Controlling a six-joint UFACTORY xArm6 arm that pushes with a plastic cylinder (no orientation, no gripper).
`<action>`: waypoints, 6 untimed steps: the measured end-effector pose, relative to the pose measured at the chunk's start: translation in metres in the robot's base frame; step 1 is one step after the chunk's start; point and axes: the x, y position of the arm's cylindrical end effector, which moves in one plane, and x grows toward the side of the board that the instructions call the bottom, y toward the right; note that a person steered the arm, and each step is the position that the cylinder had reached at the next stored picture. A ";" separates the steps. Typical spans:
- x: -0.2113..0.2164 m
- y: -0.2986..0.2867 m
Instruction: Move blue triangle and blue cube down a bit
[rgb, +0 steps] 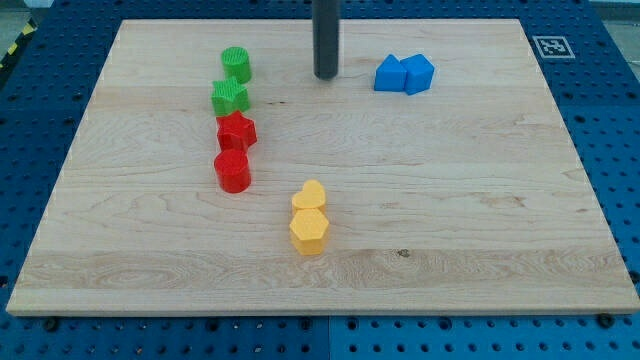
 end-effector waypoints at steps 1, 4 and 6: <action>0.003 0.000; 0.003 0.000; -0.051 -0.005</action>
